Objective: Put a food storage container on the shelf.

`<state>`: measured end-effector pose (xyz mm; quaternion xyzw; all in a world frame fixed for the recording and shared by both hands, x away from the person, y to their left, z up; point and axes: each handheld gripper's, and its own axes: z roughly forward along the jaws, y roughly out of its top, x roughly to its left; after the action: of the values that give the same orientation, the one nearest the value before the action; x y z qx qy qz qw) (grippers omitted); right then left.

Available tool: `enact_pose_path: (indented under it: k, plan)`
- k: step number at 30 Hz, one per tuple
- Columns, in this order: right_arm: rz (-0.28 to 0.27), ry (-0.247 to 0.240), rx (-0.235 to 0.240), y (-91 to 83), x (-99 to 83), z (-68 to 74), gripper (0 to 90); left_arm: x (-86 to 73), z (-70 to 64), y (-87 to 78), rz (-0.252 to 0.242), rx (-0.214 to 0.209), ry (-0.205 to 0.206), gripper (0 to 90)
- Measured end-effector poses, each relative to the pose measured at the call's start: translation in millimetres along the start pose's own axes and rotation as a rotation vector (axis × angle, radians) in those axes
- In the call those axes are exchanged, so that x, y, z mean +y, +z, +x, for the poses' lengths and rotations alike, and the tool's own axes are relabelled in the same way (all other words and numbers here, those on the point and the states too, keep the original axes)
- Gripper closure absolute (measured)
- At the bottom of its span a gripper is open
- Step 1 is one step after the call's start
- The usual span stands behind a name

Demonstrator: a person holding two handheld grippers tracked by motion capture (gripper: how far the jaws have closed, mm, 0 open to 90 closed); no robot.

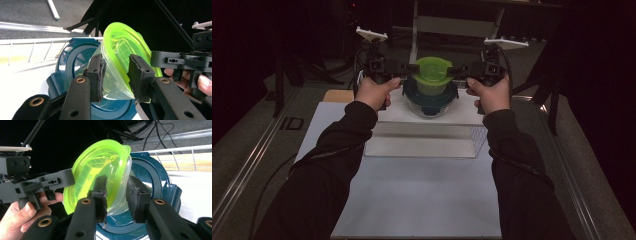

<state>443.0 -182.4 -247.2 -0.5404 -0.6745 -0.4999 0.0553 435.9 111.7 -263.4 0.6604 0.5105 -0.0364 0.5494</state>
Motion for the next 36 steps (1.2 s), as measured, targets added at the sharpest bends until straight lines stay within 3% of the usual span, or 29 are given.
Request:
enact_pose_path:
  k: [7,11,14,17,23,26,33,36]
  plan:
    - [-0.014,-0.002,0.011,1.8,0.3,-2.3,62.0,-0.1,2.1,3.4,-0.011,-0.007,0.003,57.5]
    - [-0.028,-0.026,0.017,-0.1,0.7,1.1,54.8,0.4,1.6,2.8,-0.027,-0.001,0.005,50.4]
    - [-0.044,-0.041,0.011,-1.8,0.8,3.1,49.6,1.0,0.3,-0.4,-0.054,-0.021,0.011,43.1]
    - [-0.05,-0.065,0.001,-4.1,0.2,4.8,44.8,0.2,-2.4,-4.3,-0.055,-0.025,0.042,41.8]
    - [-0.076,-0.087,0.009,-12.2,-2.6,4.4,34.7,-5.2,-1.5,-23.5,-0.103,-0.119,0.081,32.0]
    - [-0.072,-0.118,0.038,-17.1,-6.9,4.2,27.4,-11.9,-2.2,-30.9,-0.095,-0.159,0.112,29.6]
    - [-0.07,-0.158,0.064,-25.5,-22.1,2.5,25.6,-33.5,-0.7,-47.3,-0.141,-0.158,0.181,10.9]
    - [-0.063,-0.176,0.075,-26.6,-30.9,1.3,25.2,-42.9,-4.1,-52.3,-0.164,-0.163,0.228,2.8]
